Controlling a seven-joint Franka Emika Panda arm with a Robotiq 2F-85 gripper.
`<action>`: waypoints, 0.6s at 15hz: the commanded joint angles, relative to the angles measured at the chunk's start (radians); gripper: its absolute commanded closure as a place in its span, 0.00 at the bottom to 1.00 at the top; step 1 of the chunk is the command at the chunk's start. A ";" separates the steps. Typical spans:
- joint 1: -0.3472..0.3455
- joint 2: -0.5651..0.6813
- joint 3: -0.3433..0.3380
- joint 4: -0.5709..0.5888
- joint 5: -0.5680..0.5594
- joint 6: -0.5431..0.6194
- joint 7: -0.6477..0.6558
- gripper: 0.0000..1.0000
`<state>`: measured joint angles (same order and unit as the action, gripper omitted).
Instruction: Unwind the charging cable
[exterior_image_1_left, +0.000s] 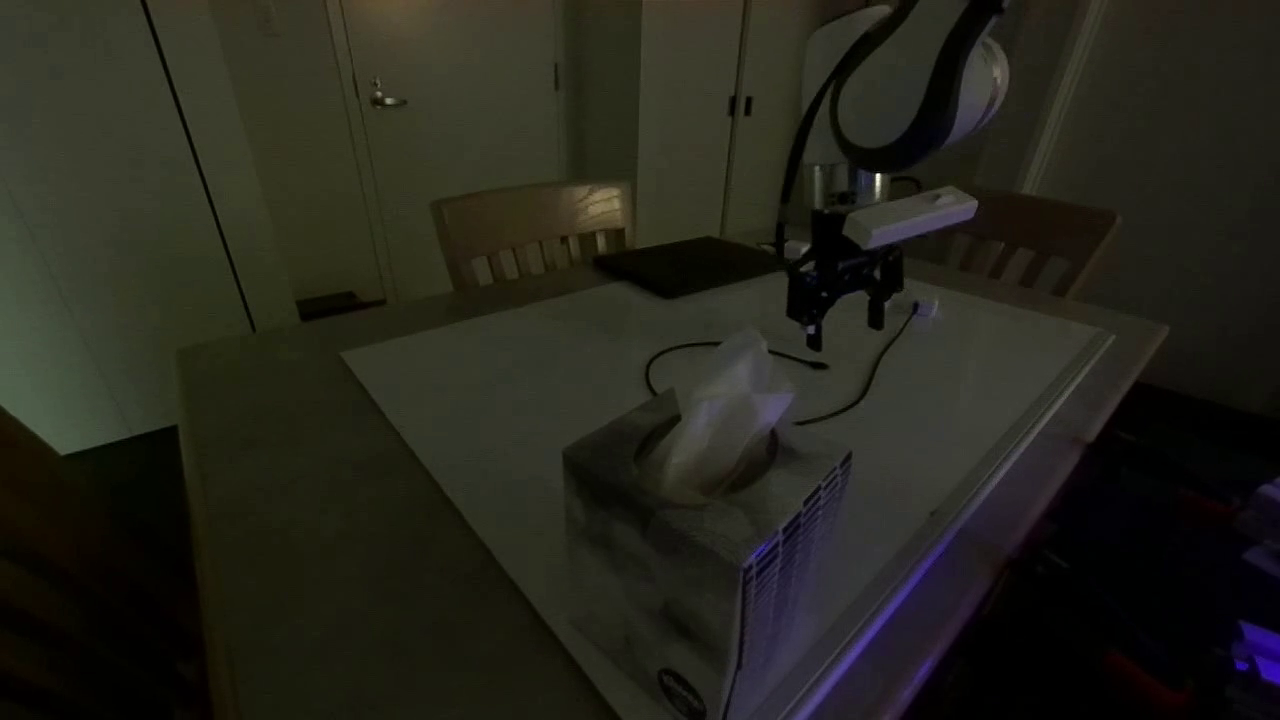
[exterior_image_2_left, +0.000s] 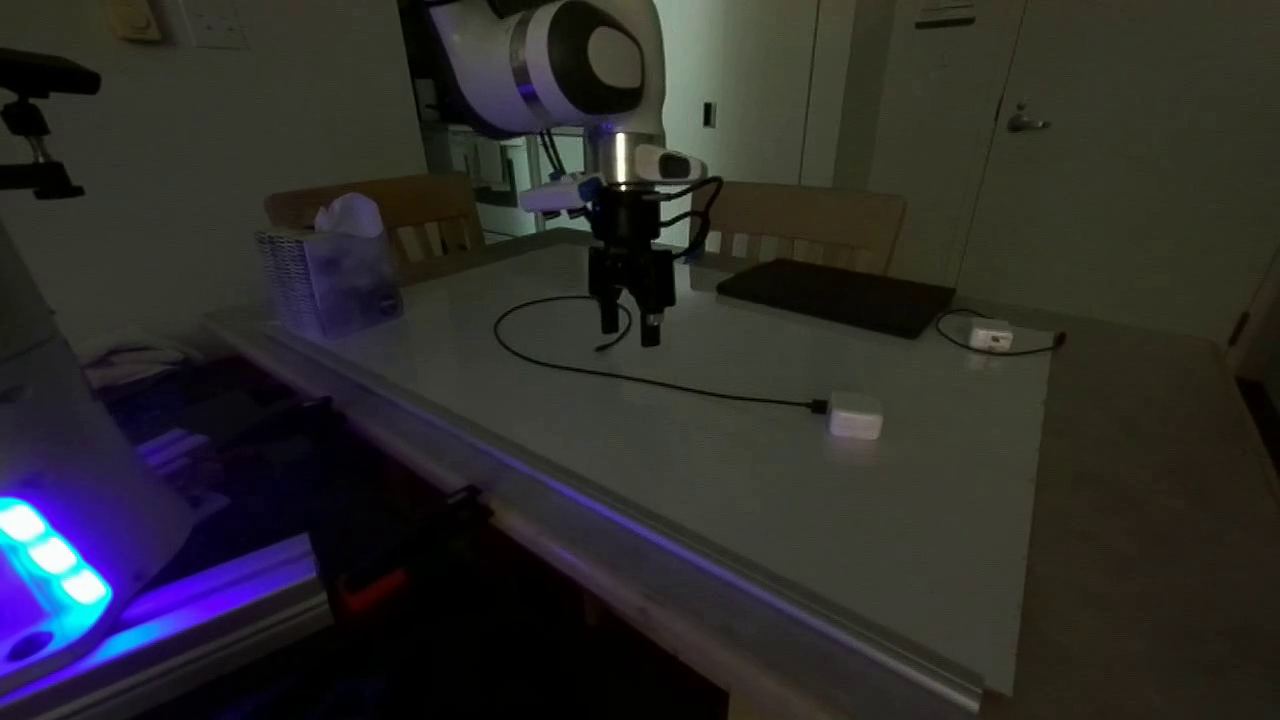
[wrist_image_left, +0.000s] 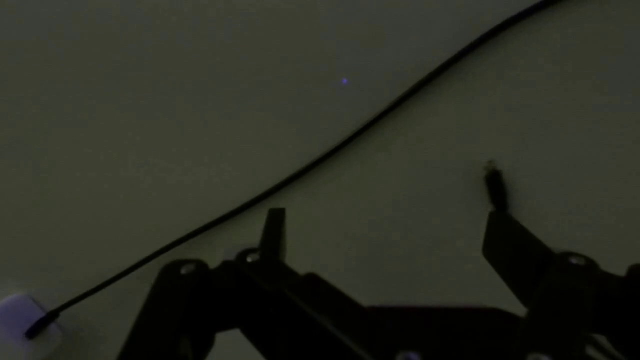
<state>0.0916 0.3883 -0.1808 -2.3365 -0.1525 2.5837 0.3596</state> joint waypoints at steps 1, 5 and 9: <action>0.085 0.006 0.027 -0.004 -0.074 -0.033 0.052 0.00; 0.140 0.063 0.070 0.052 -0.069 -0.033 0.088 0.00; 0.147 0.051 0.073 0.032 -0.058 -0.014 0.090 0.00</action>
<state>0.2435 0.4392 -0.1125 -2.3057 -0.2083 2.5718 0.4482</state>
